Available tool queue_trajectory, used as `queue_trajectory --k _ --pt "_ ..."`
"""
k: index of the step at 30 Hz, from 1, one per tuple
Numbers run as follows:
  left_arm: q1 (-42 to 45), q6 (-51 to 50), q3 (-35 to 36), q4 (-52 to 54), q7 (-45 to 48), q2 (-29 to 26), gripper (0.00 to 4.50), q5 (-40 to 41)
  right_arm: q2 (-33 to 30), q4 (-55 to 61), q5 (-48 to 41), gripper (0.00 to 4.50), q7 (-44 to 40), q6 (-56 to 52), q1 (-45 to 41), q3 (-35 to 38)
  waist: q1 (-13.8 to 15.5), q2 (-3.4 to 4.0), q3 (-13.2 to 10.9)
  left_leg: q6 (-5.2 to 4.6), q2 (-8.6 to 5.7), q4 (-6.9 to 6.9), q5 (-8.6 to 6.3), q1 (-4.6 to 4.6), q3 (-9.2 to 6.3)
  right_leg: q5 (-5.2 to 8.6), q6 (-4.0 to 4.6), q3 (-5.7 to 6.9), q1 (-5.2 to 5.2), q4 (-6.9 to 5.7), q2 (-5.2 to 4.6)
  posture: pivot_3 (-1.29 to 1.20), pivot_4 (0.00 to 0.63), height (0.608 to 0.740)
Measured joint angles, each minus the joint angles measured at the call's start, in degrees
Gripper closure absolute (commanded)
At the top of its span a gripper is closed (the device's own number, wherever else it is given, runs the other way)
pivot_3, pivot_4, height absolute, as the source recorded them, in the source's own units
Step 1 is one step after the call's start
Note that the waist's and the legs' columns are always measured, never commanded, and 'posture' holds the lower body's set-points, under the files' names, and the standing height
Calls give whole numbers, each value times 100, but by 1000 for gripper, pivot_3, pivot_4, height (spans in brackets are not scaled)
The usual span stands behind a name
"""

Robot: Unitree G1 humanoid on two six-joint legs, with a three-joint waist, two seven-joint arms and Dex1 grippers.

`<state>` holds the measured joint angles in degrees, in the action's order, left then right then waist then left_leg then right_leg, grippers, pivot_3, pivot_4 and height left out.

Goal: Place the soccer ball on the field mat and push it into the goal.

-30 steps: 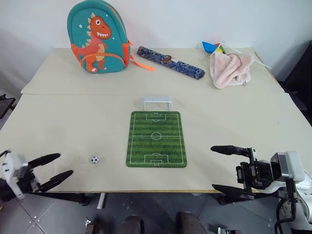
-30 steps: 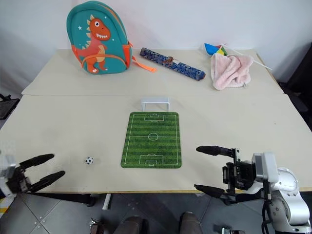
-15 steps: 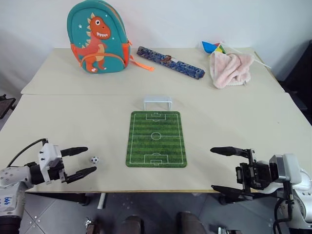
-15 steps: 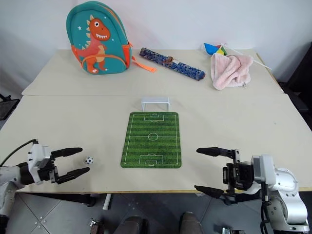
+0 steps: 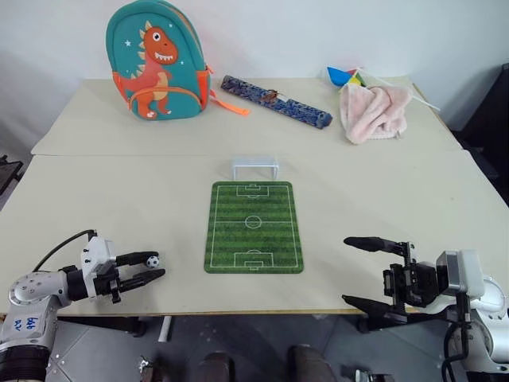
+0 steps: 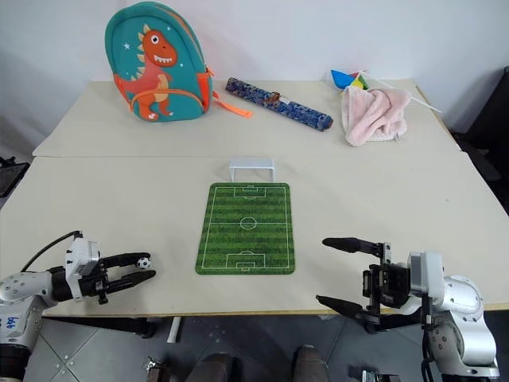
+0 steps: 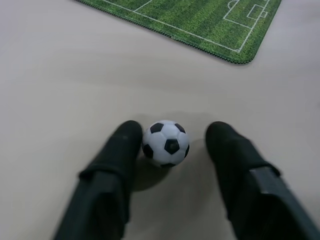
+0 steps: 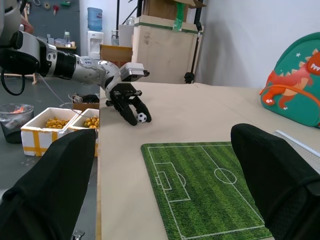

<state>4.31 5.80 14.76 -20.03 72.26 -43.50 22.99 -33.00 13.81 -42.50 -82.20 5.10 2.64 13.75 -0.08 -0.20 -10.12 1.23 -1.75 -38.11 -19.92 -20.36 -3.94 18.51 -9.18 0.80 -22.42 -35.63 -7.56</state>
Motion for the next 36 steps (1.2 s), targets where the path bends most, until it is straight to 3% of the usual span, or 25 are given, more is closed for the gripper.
queue_trajectory --k 2,6,10,15,19,25,36 --pt "27 25 -3 -44 11 -3 3630 -2 6 -27 43 0 10 5 -2 0 0 0 0 0 0 0 0 0 0 0 0 0 0 0 0 0 150 740" --pt "169 -67 -24 -10 42 16 3635 33 17 -58 75 0 32 38 0 -1 5 0 0 0 0 -1 0 0 -1 0 0 0 0 -1 0 0 150 740" --pt "376 -673 -158 749 59 49 3635 319 12 -60 81 0 60 81 2 24 16 0 0 0 0 -4 0 -3 -5 0 -1 1 2 -2 -3 0 150 740" --pt "1654 -2180 -968 2019 -41 -39 3635 568 -75 -102 41 0 126 76 -155 128 46 -1 -1 -2 -8 -16 1 -8 -11 -3 -6 0 4 -8 -3 0 150 740" --pt "2377 -2417 -1889 2304 -265 273 3635 37 -119 -26 27 0 184 -14 -113 179 1 5 3 -2 -9 -3 2 -8 -4 -3 -6 0 -1 -10 2 0 150 740" --pt "2414 -2464 -2945 2309 -680 801 3635 -799 -321 32 162 0 54 20 128 189 13 2 1 -3 -10 -14 2 -15 -4 -5 -9 -2 0 -4 6 0 150 740" --pt "2382 -2225 -3342 2086 -976 1089 3635 -1433 -662 -704 383 0 -233 300 268 428 41 1 0 -7 -15 -18 5 -15 -5 -7 -13 -6 2 4 2 0 150 740"
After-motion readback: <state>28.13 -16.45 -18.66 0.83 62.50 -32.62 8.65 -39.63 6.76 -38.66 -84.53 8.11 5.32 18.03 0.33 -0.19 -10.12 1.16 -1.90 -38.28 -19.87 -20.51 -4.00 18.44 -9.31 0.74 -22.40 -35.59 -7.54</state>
